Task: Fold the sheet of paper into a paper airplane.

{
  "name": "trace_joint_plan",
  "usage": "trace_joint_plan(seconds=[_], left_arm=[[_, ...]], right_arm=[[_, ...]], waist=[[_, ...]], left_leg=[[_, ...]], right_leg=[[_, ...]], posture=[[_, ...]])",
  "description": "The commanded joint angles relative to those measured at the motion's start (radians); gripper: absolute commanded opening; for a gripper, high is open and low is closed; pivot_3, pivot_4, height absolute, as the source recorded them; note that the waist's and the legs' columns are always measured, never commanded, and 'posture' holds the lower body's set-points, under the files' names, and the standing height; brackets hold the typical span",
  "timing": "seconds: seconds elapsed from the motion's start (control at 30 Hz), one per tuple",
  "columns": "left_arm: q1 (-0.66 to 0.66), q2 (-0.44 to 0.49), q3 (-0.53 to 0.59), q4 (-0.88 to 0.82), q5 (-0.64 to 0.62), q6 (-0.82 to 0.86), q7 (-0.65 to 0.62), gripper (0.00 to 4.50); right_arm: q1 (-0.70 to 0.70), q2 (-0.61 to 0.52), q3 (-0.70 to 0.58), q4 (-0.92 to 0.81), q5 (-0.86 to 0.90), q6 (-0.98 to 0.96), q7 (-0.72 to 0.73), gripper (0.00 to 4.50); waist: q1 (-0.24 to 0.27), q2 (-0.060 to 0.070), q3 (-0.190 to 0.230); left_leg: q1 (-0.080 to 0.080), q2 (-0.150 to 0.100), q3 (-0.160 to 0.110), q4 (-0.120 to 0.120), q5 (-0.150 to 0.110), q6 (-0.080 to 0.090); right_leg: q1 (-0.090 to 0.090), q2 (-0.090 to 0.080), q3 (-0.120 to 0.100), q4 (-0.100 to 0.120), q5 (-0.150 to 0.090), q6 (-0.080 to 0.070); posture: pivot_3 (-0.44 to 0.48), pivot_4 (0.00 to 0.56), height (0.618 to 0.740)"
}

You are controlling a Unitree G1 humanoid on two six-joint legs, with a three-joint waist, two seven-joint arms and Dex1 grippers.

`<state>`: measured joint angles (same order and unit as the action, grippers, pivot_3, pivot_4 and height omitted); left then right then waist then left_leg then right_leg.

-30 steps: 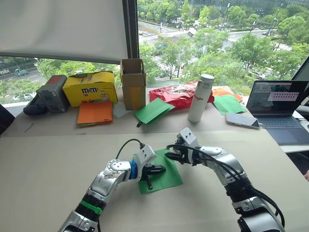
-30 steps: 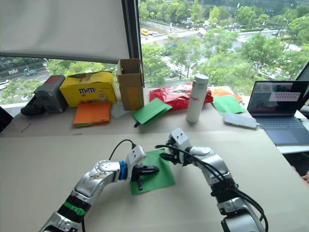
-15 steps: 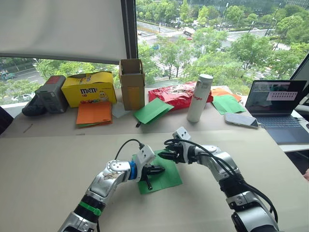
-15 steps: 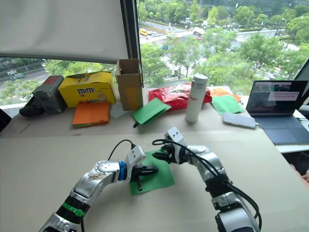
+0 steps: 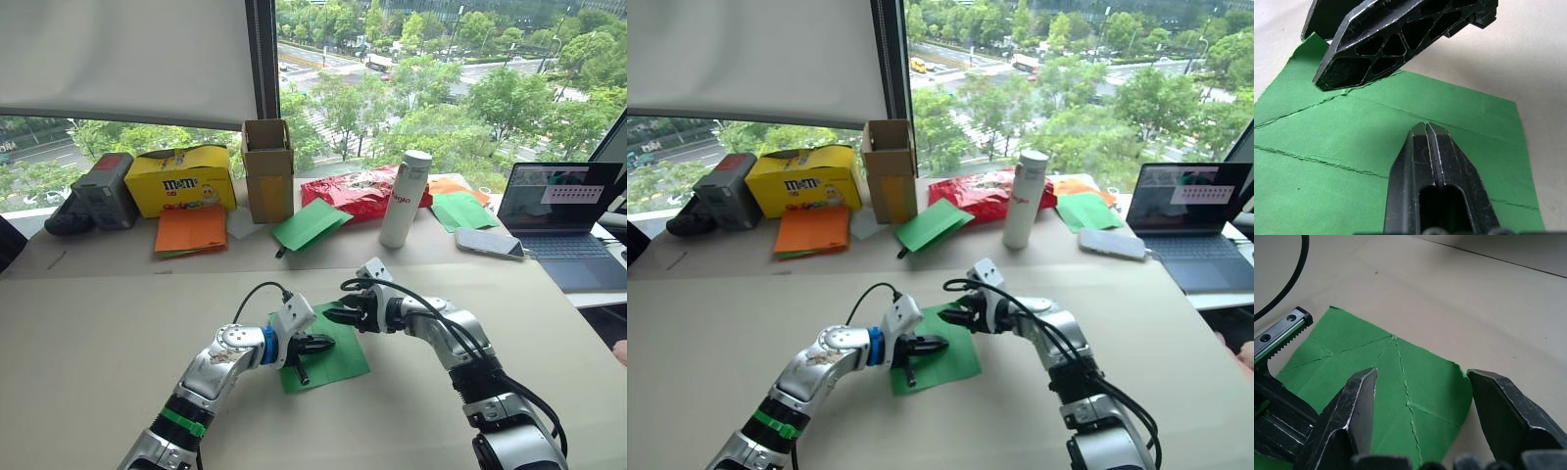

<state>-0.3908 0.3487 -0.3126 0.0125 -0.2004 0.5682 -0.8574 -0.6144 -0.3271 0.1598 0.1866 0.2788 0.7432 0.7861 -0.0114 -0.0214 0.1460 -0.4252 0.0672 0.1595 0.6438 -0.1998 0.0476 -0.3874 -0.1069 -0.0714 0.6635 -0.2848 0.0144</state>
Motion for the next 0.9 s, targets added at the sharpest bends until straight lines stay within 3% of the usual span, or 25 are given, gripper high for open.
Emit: trace_joint_plan(seconds=[0.03,0.3,0.33,0.6,0.9], left_arm=[[0.038,0.011,-0.047,0.067,0.033,0.054,0.011,0.0],[0.041,0.007,-0.048,0.073,0.034,0.047,0.012,0.0],[0.042,0.007,-0.048,0.073,0.034,0.046,0.012,0.0],[0.047,0.008,-0.048,0.075,0.035,0.039,0.011,0.0],[0.033,0.0,0.002,0.069,-0.008,0.043,0.0,0.0]], right_arm=[[0.0,0.001,-0.011,-0.04,0.024,0.01,0.012,3.22],[-0.006,-0.001,-0.011,-0.032,0.024,0.013,0.015,3.22],[-0.007,-0.003,-0.012,-0.032,0.023,0.011,0.015,2.7],[-0.014,-0.038,0.0,-0.084,0.005,0.005,0.011,0.04],[-0.002,-0.058,0.036,-0.129,-0.019,-0.053,0.02,0.04]], waist=[[0.0,0.0,0.0],[0.0,0.0,0.0],[0.0,0.0,0.0],[0.0,0.0,0.0],[0.0,0.0,0.0]], left_leg=[[0.0,0.0,0.0,0.0,0.0,0.0],[0.0,0.0,0.0,0.0,0.0,0.0],[0.0,0.0,0.0,0.0,0.0,0.0],[0.0,0.0,0.0,0.0,0.0,0.0],[0.0,0.0,0.0,-0.001,0.0,0.001]], right_leg=[[0.0,0.0,0.0,0.0,0.0,0.0],[0.0,0.0,0.0,0.0,0.0,0.0],[0.0,0.0,0.0,0.0,0.0,0.0],[0.0,-0.001,0.0,0.0,0.0,0.0],[0.0,-0.001,0.0,-0.001,0.0,0.0]], posture=[[0.0,0.15,0.739],[0.0,0.15,0.739],[0.0,0.15,0.739],[0.0,0.15,0.739],[0.0,0.15,0.739]])
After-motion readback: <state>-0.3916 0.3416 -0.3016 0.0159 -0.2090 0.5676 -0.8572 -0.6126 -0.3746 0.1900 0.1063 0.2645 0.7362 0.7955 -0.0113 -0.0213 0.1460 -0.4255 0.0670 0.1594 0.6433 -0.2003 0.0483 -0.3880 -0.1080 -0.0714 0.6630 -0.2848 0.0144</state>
